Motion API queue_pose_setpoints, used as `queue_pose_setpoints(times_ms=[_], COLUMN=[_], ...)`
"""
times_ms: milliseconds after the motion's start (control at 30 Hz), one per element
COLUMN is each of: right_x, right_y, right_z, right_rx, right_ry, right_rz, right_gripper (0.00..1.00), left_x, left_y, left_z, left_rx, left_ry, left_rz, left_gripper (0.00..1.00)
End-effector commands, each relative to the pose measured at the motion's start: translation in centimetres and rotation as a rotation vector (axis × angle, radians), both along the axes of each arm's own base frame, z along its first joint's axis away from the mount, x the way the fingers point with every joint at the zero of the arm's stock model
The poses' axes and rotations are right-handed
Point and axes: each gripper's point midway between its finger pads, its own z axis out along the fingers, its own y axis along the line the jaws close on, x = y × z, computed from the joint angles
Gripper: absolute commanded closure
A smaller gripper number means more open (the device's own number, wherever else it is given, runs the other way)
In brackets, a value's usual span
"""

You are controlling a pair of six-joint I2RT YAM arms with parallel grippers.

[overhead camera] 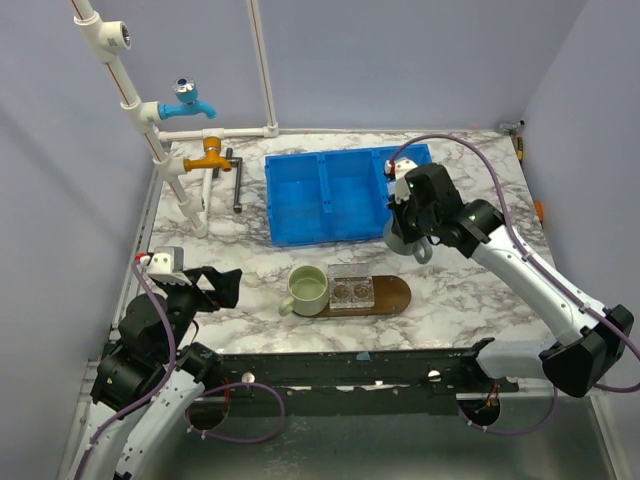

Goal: Prepare toiletry sets of a toothbrush and toothpaste on the tray

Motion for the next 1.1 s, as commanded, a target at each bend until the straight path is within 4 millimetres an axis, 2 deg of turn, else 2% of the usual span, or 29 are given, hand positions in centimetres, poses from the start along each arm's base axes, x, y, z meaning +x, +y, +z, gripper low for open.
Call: queue_pose_setpoints(times_ms=[0,400,600,867,1067], right_x=[-1.5,-6.1,-7.6,-8.5,-8.7], right_y=[-0.3,0.4,1.0,2.7,3.0], right_z=[0.1,-4.0,-4.9,-6.0,-6.7], right_rx=[0.025,0.021,0.028,0.021,0.009], right_ry=[-0.003,0.066,0.065,0.069,0.067], right_rz=[-0.047,-0.077,-0.088,-0.080,-0.107], right_gripper=[1.00,1.00,1.00,1.00,1.00], left_x=[-0.2,-0.3,-0.3,-0.3,-0.3], left_y=[-0.3,-0.3,-0.4,-0.3,-0.3], left_z=[0.1,0.2,0.2,0.3,0.3], left_rx=[-0.007,-0.010,-0.010,-0.011,-0.011], left_ry=[-0.016,-0.022,-0.022,-0.025,-0.025], left_rz=[-0.019,-0.024,-0.029,-0.026,-0.026], left_gripper=[0.01,0.01,0.01,0.01,0.01])
